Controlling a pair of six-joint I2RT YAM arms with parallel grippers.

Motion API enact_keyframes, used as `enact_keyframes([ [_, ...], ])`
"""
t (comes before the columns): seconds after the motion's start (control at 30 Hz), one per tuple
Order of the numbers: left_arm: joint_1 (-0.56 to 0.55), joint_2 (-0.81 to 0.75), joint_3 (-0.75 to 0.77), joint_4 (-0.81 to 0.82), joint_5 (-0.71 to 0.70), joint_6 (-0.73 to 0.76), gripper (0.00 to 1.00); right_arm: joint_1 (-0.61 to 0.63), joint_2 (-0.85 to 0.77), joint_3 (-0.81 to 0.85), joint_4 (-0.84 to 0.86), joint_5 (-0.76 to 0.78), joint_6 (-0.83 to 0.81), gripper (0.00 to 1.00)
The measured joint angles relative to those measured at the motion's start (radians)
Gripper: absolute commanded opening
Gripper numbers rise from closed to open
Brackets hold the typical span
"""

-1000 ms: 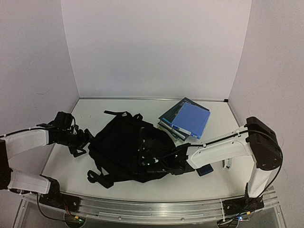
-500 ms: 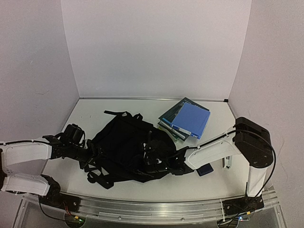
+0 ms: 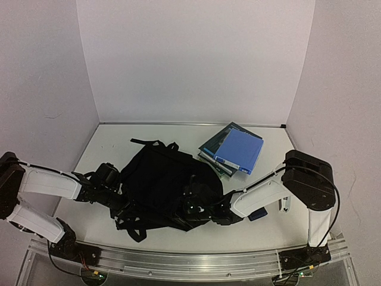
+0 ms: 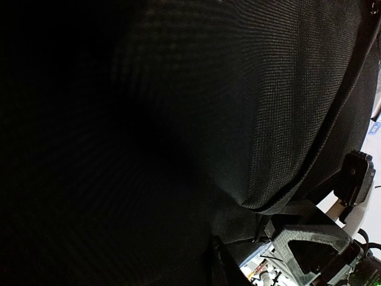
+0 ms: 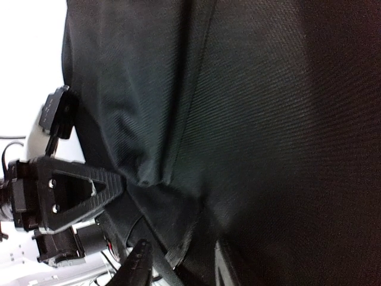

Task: Pack the student bag
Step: Unzip the student bag at the center of the board.

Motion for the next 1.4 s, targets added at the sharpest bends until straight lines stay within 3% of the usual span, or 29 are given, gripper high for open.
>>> enact_keyframes([
  [0.4, 0.0, 0.007, -0.027, 0.059, 0.0, -0.002, 0.2, -0.002, 0.05, 0.039, 0.02, 0.034, 0.027, 0.28],
  [0.73, 0.0, 0.012, -0.032, 0.072, -0.001, -0.006, 0.16, -0.002, 0.074, 0.061, 0.017, 0.035, 0.006, 0.0],
  [1.4, -0.015, -0.012, -0.034, 0.076, -0.082, -0.049, 0.11, 0.0, -0.062, -0.013, 0.004, 0.112, -0.123, 0.0],
])
